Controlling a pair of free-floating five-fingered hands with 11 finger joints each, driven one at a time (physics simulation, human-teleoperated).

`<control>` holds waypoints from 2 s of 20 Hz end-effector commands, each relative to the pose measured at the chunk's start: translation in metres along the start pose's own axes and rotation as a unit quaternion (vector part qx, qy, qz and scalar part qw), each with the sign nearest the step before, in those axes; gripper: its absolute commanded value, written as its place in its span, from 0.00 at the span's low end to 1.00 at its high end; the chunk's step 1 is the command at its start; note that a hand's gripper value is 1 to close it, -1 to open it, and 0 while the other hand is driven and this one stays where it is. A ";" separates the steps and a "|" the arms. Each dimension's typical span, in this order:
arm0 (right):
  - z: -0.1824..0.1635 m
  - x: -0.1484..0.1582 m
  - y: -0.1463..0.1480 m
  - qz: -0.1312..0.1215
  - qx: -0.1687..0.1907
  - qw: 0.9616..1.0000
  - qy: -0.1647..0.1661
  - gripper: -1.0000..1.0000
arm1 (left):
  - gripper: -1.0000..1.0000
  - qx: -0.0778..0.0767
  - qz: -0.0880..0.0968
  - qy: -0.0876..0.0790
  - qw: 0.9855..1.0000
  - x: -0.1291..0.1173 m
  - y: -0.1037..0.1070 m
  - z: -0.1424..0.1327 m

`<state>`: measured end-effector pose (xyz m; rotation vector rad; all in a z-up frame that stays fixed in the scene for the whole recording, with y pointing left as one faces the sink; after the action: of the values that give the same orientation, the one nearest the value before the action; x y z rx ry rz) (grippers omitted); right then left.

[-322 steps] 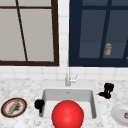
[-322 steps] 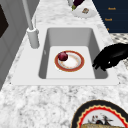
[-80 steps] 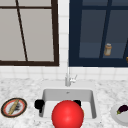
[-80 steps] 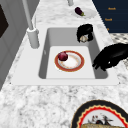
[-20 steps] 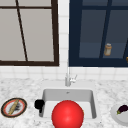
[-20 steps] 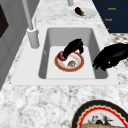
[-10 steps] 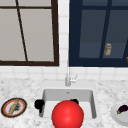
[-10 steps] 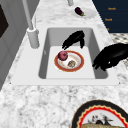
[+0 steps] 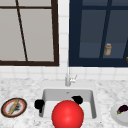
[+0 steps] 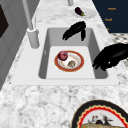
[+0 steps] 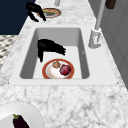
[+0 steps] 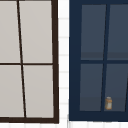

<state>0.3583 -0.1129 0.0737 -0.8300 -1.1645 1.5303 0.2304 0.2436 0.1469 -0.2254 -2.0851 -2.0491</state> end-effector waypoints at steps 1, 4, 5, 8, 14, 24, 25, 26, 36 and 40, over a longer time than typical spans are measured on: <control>0.011 -0.011 -0.015 -0.035 -0.012 0.999 -0.012 0.00 | 0.50 0.000 0.000 0.000 1.000 0.000 0.000 0.000; 0.021 -0.019 -0.028 -0.041 -0.031 0.999 -0.015 0.00 | 0.50 0.000 0.000 0.000 1.000 0.000 0.000 0.000; 0.024 -0.022 -0.031 -0.041 -0.039 0.998 -0.015 0.00 | 0.50 0.000 0.000 0.000 1.000 0.000 0.000 0.000; 0.033 -0.029 -0.042 -0.044 -0.055 0.997 -0.016 0.00 | 0.50 0.000 0.000 0.000 1.000 0.000 0.000 0.000; 0.052 -0.038 -0.070 -0.027 -0.091 0.995 -0.014 0.00 | 0.50 0.000 0.000 0.000 1.000 0.000 0.000 0.000; 0.042 -0.033 -0.126 -0.005 -0.142 0.990 -0.004 0.00 | 0.50 0.000 0.000 0.000 1.000 0.000 0.000 0.000; 0.041 -0.032 -0.133 -0.005 -0.145 0.989 -0.004 0.00 | 0.50 0.000 0.000 0.000 1.000 0.000 0.000 0.000; 0.042 -0.031 -0.141 -0.003 -0.149 0.989 -0.003 0.00 | 0.50 0.000 0.000 0.000 1.000 0.000 0.000 0.000; 0.037 -0.030 -0.206 -0.009 -0.170 0.985 -0.007 0.00 | 0.50 0.000 0.000 0.000 1.000 0.000 0.000 0.000; 0.010 -0.037 -0.232 -0.005 -0.162 0.987 -0.008 0.00 | 0.50 0.000 0.000 0.000 1.000 0.000 0.000 0.000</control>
<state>0.4088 -0.1418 0.2860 -1.0415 -1.4550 1.3631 0.2304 0.2436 0.1469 -0.2254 -2.0851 -2.0491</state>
